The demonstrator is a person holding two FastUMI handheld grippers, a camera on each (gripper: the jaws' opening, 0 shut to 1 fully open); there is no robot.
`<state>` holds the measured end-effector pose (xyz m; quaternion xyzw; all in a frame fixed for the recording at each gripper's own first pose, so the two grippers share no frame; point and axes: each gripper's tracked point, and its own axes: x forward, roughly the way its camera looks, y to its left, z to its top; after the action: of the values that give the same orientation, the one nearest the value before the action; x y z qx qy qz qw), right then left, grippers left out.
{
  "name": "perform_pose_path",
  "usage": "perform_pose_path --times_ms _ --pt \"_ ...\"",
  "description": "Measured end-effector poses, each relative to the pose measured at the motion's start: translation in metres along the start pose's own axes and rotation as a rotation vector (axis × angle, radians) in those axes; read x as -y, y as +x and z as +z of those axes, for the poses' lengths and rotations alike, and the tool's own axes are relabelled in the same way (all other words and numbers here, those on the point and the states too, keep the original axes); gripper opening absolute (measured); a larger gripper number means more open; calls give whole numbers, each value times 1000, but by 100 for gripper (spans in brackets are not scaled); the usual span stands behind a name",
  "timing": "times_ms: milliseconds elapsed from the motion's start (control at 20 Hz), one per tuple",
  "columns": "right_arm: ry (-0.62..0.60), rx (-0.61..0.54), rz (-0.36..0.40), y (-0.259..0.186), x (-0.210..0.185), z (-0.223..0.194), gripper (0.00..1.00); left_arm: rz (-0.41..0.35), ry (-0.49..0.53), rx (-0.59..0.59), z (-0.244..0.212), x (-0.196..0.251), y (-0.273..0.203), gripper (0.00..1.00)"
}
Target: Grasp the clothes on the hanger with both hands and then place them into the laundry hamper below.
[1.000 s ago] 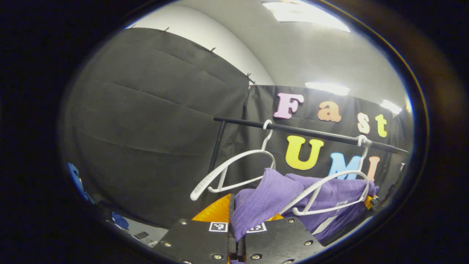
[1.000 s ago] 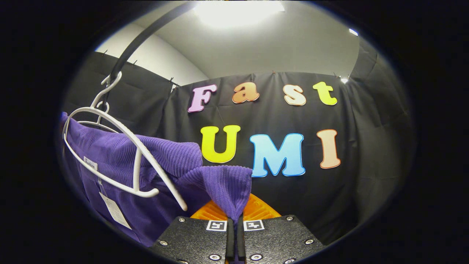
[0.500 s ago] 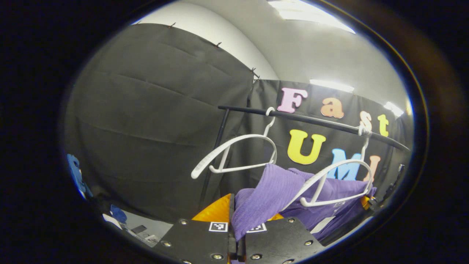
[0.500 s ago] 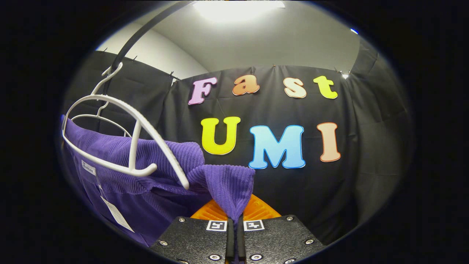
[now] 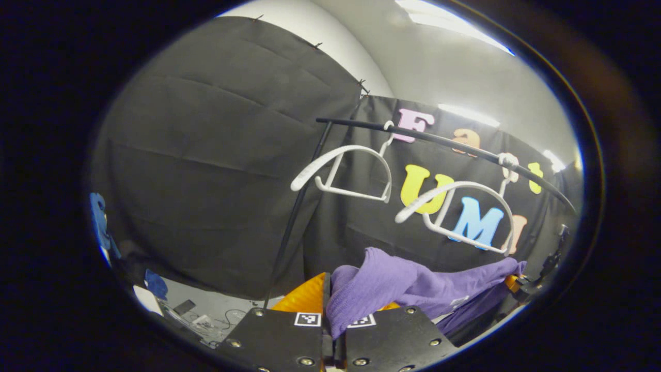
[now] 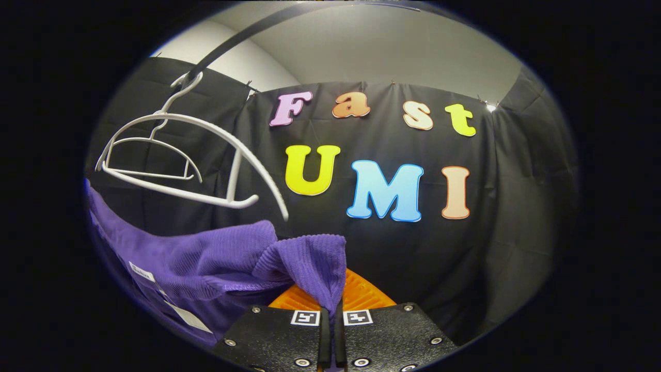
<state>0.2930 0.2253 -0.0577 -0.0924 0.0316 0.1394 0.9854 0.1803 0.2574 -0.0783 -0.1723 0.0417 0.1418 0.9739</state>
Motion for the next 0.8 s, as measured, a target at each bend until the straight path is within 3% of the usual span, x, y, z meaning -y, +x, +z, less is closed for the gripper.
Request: perform_pose_path --times_ms 300,550,800 --pt "-26 -67 -34 -88 -17 -3 2 -187 124 -34 -8 22 -22 0" --pt "54 -149 -62 -153 -45 -14 2 -351 211 -71 -22 44 -45 0" --pt "158 -238 -16 -192 -86 -40 3 -404 234 -149 -52 49 -48 0"
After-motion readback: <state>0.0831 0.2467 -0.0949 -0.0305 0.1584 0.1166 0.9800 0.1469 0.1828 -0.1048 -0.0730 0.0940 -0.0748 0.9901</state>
